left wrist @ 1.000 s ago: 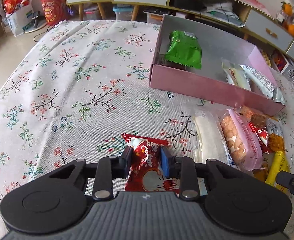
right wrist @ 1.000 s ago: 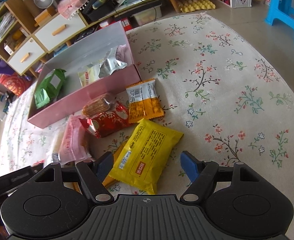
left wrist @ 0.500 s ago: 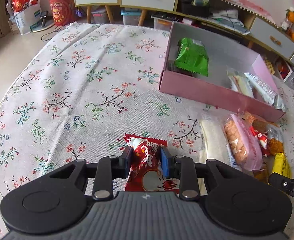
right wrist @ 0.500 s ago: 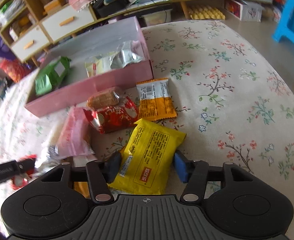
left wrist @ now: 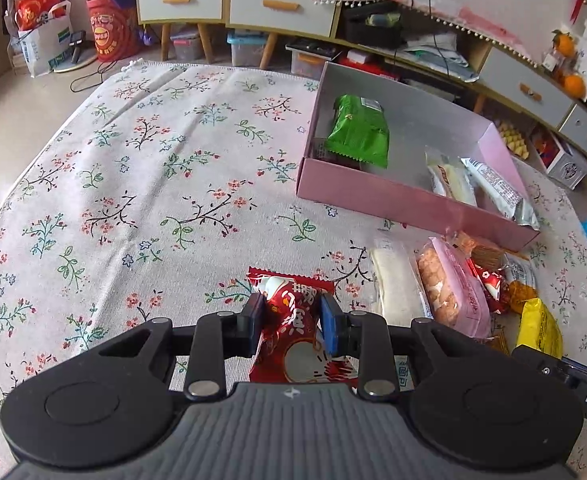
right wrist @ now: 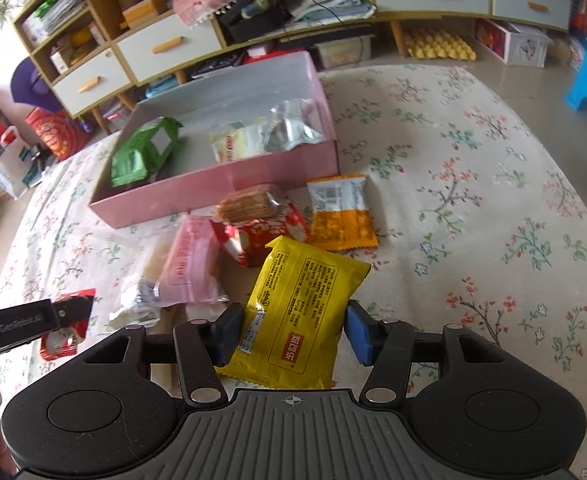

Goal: Organize snacks
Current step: 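Hold the red packet with the left gripper while the right gripper grasps the yellow packet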

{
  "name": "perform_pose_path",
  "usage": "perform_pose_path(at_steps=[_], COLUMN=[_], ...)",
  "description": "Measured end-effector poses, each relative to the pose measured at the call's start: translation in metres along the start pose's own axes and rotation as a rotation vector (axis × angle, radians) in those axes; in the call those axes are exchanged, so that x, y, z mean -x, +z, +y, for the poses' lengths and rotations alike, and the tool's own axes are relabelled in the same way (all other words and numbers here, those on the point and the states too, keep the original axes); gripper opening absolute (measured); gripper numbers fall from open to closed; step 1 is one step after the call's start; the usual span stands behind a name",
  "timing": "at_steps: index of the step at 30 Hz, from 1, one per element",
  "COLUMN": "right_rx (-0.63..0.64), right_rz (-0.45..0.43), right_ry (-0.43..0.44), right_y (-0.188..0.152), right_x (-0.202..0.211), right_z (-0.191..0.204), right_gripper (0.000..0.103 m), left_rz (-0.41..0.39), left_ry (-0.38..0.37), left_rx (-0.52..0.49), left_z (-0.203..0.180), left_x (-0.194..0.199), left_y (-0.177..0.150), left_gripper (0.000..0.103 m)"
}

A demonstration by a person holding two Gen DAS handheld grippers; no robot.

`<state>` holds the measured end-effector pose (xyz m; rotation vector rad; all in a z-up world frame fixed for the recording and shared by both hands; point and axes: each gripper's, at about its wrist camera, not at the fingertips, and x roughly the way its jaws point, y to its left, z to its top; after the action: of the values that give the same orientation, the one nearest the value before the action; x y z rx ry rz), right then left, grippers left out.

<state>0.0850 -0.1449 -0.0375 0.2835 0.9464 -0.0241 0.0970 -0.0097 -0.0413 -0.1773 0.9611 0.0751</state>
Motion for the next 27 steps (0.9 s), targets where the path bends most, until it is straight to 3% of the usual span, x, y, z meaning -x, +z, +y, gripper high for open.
perform_pose_path(at_steps=[11,27], right_rx=[0.1,0.19], right_rz=[-0.062,-0.099], right_ry=[0.092,0.096], right_y=[0.008,0.041], right_x=[0.014,0.004], right_z=[0.024,0.031], right_gripper=[0.054,0.054], left_rz=[-0.047,-0.147], left_ry=[-0.009,-0.041], left_rx=[-0.022,-0.128], left_z=[-0.009,-0.032], left_x=[0.008,0.008], left_y=[0.004,0.023], left_gripper=[0.027,0.027])
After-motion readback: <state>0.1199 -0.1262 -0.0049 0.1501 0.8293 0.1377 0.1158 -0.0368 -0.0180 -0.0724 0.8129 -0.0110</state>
